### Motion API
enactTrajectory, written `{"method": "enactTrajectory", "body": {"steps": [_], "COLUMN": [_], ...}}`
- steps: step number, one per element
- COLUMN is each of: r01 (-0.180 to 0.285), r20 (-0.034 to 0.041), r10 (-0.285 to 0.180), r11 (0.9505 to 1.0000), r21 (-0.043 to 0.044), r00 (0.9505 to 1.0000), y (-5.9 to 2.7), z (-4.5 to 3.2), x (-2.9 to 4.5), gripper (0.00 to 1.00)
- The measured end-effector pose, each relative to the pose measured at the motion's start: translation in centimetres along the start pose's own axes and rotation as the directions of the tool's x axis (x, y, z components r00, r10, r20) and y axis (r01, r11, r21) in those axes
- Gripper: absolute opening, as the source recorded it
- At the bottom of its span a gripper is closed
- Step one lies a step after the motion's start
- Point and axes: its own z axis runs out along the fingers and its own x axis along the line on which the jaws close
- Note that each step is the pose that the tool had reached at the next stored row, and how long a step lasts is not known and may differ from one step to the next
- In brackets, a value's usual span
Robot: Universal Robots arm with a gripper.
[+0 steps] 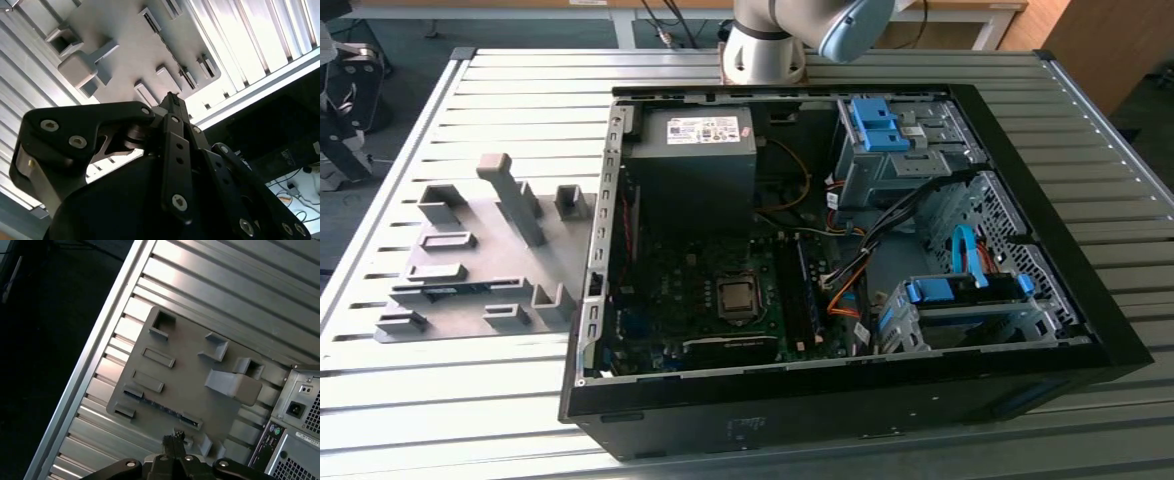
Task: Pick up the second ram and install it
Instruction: 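Pick up the second ram and move it above second insertion slot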
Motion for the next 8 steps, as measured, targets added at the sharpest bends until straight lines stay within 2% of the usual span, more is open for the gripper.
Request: {"method": "enactTrajectory", "body": {"steps": [4,8], "r01": [0.06,0.121], "r20": [0.001,0.002], "r10": [-0.06,-0.121], "r11": [0.9982,0.9926], "r21": [-0.001,-0.0019], "r00": [0.9982,0.9926], "y": [0.01,0.01], "z": [0.03,0.05], "x": [0.01,0.02], "gripper": [0.11,0.11]}}
